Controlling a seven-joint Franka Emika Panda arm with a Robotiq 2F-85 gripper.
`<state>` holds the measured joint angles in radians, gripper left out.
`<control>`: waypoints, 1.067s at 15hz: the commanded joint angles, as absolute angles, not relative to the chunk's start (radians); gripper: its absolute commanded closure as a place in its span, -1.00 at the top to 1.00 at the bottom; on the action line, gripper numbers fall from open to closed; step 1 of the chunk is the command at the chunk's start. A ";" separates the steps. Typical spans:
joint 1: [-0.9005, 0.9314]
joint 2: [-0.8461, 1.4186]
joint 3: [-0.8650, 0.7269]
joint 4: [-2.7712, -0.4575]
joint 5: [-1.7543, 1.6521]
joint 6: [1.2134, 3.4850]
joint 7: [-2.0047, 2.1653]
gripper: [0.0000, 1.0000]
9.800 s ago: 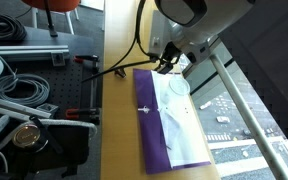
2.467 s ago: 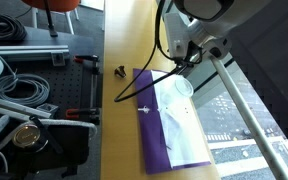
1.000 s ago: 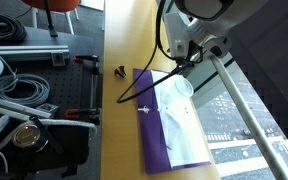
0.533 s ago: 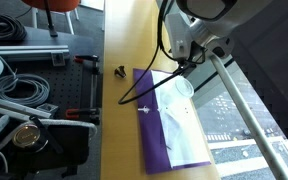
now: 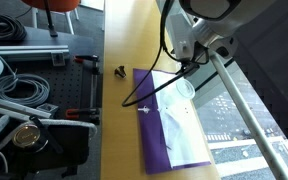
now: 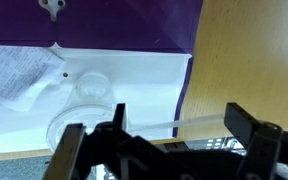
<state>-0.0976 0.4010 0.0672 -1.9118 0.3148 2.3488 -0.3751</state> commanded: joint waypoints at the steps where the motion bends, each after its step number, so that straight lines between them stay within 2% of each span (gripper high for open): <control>1: -0.103 0.399 0.065 -1.885 0.280 2.345 -0.370 1.00; 16: -0.175 0.389 0.050 -1.784 0.292 2.314 -0.388 1.00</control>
<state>-0.1637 0.3988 0.0550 -1.8020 0.3012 2.3444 -0.3751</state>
